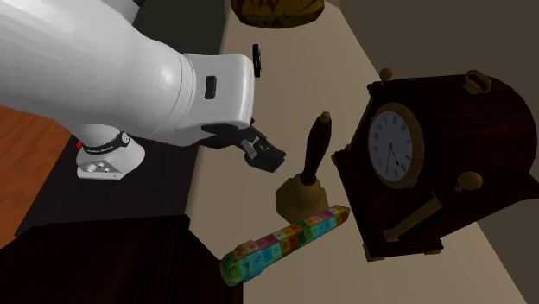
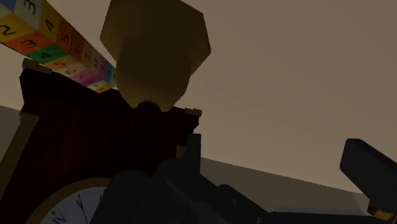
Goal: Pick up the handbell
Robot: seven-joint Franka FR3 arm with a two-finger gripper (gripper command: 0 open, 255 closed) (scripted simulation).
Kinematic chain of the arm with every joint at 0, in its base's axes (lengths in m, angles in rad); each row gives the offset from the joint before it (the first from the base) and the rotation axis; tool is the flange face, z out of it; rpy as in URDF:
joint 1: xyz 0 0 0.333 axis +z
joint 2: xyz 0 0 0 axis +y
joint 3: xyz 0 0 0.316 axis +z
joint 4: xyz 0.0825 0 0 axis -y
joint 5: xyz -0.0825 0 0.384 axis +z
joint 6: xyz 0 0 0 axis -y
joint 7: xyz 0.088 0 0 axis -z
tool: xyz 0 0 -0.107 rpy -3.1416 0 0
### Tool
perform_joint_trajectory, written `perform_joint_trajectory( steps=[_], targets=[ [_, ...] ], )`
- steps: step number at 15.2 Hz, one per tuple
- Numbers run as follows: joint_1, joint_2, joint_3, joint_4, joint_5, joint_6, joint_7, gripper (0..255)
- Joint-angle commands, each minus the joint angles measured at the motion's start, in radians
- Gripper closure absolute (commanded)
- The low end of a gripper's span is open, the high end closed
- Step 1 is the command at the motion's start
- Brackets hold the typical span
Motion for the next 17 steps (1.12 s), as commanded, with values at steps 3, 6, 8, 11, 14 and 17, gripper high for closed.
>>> perform_joint_trajectory(
  steps=[3, 6, 8, 11, 14, 17],
  targets=[
    [0.459, 0.033, -0.478, 0.181, 0.117, -0.051, -0.18, 0],
    [0.688, -0.139, -0.649, 0.326, -0.002, -0.053, -0.17, 0],
    [0.708, -0.162, -0.662, 0.335, -0.017, -0.044, -0.173, 0],
    [0.716, -0.178, -0.674, 0.312, -0.023, -0.015, -0.188, 0],
    [0.727, -0.202, -0.687, 0.287, -0.036, 0.021, -0.201, 0],
    [0.734, -0.198, -0.677, 0.287, -0.039, 0.028, -0.183, 255]
  ],
)
